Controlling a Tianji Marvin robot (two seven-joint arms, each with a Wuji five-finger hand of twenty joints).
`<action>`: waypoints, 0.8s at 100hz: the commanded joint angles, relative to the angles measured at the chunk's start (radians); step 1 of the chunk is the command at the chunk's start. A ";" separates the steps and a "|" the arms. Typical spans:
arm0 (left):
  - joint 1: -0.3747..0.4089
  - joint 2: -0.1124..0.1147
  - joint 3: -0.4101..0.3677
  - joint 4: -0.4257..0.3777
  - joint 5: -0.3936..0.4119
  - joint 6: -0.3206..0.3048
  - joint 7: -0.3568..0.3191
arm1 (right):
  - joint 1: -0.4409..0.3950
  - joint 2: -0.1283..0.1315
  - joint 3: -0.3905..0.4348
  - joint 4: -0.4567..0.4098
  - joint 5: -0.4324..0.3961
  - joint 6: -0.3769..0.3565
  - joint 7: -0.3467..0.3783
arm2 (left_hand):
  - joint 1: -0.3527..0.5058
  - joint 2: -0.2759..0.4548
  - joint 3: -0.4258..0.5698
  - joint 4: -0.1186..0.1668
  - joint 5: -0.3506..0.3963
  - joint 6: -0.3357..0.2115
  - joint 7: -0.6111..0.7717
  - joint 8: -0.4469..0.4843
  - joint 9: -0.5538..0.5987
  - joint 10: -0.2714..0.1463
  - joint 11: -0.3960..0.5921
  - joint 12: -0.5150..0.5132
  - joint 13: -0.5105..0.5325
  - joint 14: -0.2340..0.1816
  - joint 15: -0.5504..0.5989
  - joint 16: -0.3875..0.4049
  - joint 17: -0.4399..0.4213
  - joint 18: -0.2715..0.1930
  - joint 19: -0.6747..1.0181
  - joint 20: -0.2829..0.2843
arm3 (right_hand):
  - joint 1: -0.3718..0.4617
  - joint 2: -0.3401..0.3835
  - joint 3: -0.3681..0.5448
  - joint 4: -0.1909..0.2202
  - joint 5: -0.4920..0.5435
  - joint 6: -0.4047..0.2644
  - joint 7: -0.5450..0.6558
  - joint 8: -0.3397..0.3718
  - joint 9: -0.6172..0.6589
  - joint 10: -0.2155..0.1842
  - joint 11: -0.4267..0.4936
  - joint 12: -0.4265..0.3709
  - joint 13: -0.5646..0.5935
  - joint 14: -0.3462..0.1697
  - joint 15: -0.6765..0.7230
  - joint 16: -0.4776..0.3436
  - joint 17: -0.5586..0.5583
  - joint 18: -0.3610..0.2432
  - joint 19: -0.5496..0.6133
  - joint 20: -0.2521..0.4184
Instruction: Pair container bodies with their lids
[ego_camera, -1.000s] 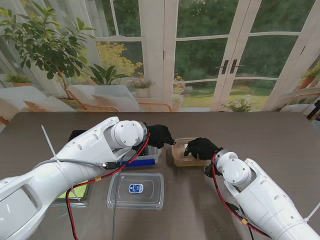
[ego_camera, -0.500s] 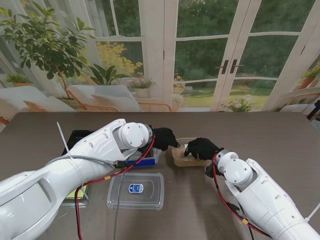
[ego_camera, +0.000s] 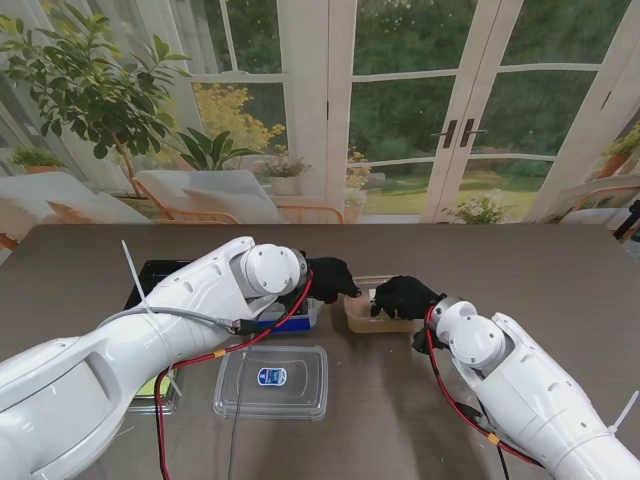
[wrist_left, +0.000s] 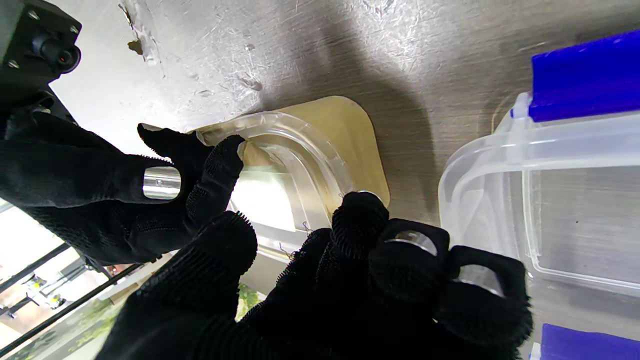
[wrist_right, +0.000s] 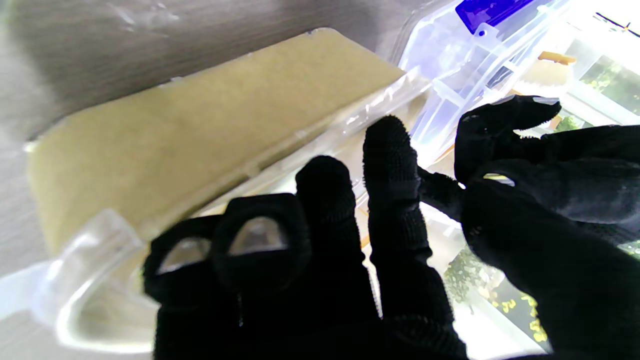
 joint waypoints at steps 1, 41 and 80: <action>0.000 -0.001 0.001 -0.009 -0.001 0.009 -0.027 | -0.017 0.001 -0.016 0.038 -0.015 0.002 0.025 | -0.006 0.034 -0.019 -0.022 0.002 0.025 0.009 0.006 0.004 0.029 0.011 0.013 0.019 0.014 0.041 -0.003 0.016 -0.017 0.080 0.005 | 0.019 -0.040 0.054 -0.033 0.034 0.017 0.018 -0.008 -0.024 -0.030 -0.013 -0.009 -0.049 0.026 -0.009 0.009 -0.278 0.000 -0.128 0.009; 0.007 0.022 0.003 -0.042 0.004 0.040 -0.048 | 0.004 0.002 -0.047 0.073 -0.056 -0.029 0.008 | -0.006 0.037 -0.021 -0.022 0.009 0.049 0.012 0.006 0.003 0.030 0.010 0.013 0.018 0.014 0.040 -0.004 0.016 -0.017 0.079 0.006 | 0.016 -0.032 0.060 -0.027 0.051 0.042 0.028 -0.011 -0.017 -0.041 -0.018 -0.010 -0.057 0.018 -0.011 0.010 -0.294 -0.018 -0.136 0.010; 0.075 0.133 -0.078 -0.271 0.085 0.115 -0.024 | -0.047 -0.008 0.025 -0.026 0.006 0.003 -0.017 | -0.010 0.035 -0.021 -0.022 0.001 0.009 0.009 0.005 0.000 0.029 0.008 0.012 0.016 0.015 0.038 -0.003 0.012 -0.018 0.077 0.006 | -0.021 0.053 -0.011 0.028 -0.117 -0.044 -0.100 0.063 -0.062 -0.017 -0.012 -0.015 -0.069 0.031 -0.009 0.011 -0.311 -0.014 -0.142 0.016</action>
